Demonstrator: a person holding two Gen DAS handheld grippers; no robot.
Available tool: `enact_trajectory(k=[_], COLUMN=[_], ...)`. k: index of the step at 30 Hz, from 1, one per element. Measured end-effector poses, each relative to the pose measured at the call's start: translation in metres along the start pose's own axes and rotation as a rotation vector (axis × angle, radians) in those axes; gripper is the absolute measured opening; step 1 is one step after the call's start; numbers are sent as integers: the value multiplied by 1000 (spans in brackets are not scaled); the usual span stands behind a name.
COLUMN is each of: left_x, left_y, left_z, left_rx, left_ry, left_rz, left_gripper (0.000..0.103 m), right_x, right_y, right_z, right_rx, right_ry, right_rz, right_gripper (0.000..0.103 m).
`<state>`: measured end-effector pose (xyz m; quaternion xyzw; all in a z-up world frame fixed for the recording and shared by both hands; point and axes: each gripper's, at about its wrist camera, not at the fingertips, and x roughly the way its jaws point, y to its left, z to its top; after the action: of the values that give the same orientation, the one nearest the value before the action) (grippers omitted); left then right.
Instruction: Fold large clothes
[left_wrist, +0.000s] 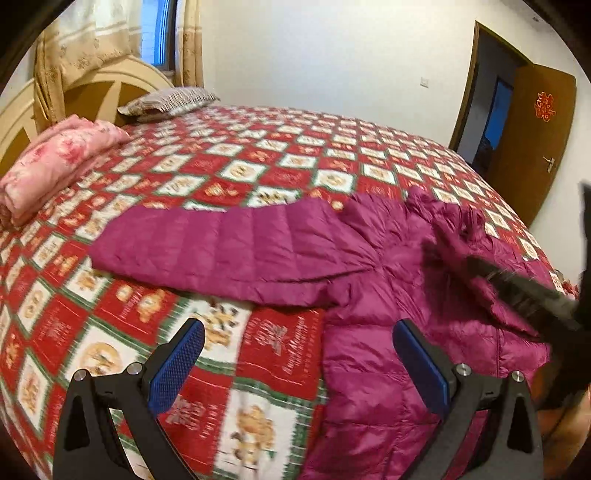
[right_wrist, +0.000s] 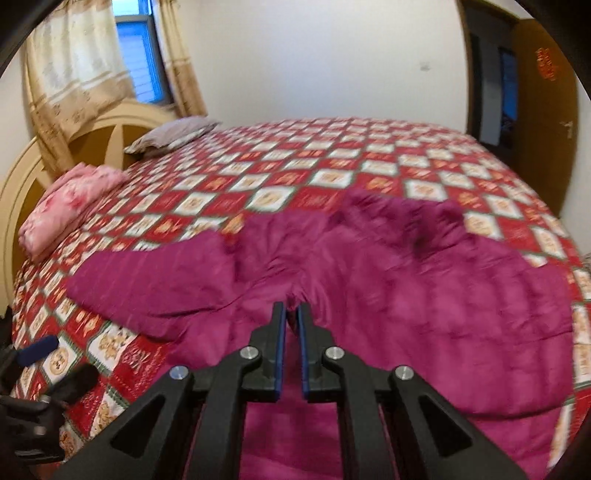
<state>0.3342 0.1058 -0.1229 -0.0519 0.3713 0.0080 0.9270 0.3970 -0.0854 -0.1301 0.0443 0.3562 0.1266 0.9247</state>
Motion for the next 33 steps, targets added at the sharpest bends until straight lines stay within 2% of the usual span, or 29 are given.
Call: enact_trajectory(k=[6, 8, 9, 11, 12, 13, 15, 17, 18, 19, 20, 23, 24, 25, 27, 29, 30, 31, 33], left_x=[3, 4, 5, 6, 7, 9, 14, 24, 31, 40, 55, 96, 112, 127, 142, 144, 142, 140, 137], left_y=[-1, -4, -7, -13, -17, -22, -37, -57, -66, -77, -91, -119, -126, -130, -131, -131, -134, -138, -140], left_z=[6, 8, 9, 11, 13, 16, 22, 30, 33, 35, 38, 37, 36, 33, 29, 26, 25, 25, 27], left_rx=[-3, -6, -1, 12, 20, 29, 51, 70, 76, 80, 77, 53, 37, 15, -29, -54, -42, -19, -20], left_ry=[-7, -3, -4, -6, -6, -7, -9, -5, 5, 28, 69, 199, 243, 276, 287, 261, 239, 238, 251], left_rz=[3, -8, -18, -28, -34, -37, -52, -89, -105, -127, -166, -256, -265, -240, -219, -221, -239, -282, -326], left_gripper=[102, 102, 102, 102, 102, 102, 102, 102, 102, 102, 102, 102, 102, 102, 101, 90, 63, 28, 21], right_x=[17, 11, 4, -10, -21, -31, -49, -64, -69, -76, -79, -97, -104, -112, -122, -126, -125, -123, -116], right_y=[22, 29, 28, 14, 0, -13, -48, -89, -106, -130, -146, -199, -212, -227, -244, -258, -262, -266, -270], right_z=[-13, -14, -13, -7, -4, -3, 2, 5, 5, 5, 4, -8, -12, -19, -28, -34, -35, -35, -32], right_rx=[31, 4, -3, 34, 74, 110, 181, 241, 259, 279, 299, 401, 429, 462, 490, 489, 486, 487, 486], right_ry=[92, 99, 77, 44, 3, -44, -111, -140, -150, -152, -151, -155, -160, -167, -163, -140, -128, -119, -107], right_rz=[240, 245, 234, 214, 204, 197, 132, 28, -34, -120, -165, -271, -297, -323, -355, -392, -403, -405, -401], right_gripper=[9, 12, 19, 78, 85, 89, 88, 73, 69, 61, 54, 50, 50, 50, 50, 50, 50, 50, 50])
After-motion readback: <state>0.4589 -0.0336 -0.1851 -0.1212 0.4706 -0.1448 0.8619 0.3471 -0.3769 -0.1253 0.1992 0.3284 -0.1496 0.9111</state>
